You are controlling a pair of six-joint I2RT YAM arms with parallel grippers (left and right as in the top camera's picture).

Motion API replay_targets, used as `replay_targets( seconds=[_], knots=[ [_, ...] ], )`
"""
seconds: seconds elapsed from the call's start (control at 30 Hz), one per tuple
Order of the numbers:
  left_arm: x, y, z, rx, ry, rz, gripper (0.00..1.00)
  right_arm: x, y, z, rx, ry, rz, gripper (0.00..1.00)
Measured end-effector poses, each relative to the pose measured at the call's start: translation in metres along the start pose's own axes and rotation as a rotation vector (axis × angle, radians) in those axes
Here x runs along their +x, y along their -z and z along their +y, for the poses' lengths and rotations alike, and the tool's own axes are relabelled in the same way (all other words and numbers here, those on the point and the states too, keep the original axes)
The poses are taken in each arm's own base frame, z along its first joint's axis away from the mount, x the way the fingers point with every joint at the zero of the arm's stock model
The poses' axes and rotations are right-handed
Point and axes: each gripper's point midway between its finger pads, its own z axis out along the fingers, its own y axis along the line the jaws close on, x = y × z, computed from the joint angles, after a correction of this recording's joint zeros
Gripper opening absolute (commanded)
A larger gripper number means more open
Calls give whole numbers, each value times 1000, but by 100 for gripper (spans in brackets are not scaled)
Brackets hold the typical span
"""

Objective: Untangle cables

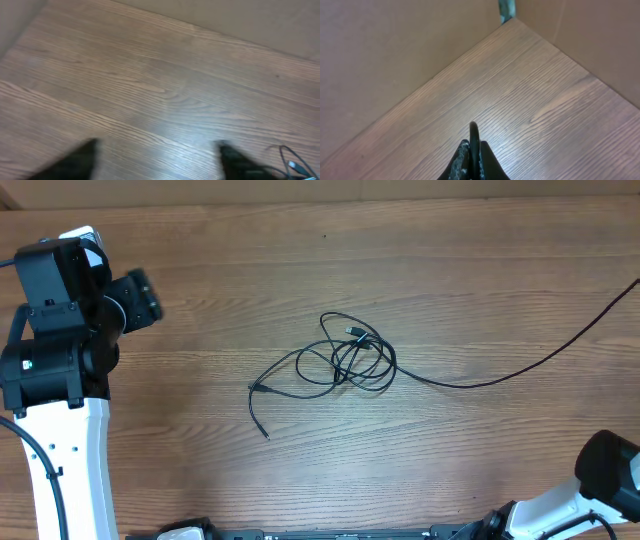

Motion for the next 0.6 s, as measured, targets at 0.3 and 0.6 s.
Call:
replay_targets(
  seconds=[0.3,0.6],
  knots=[
    [11,8,-53,306,-112,42,100,11,-3,38,-78,65,29,4],
    [59,9,-142,570,-340,176,100,27,-1,79,-167,140,57,4]
  ],
)
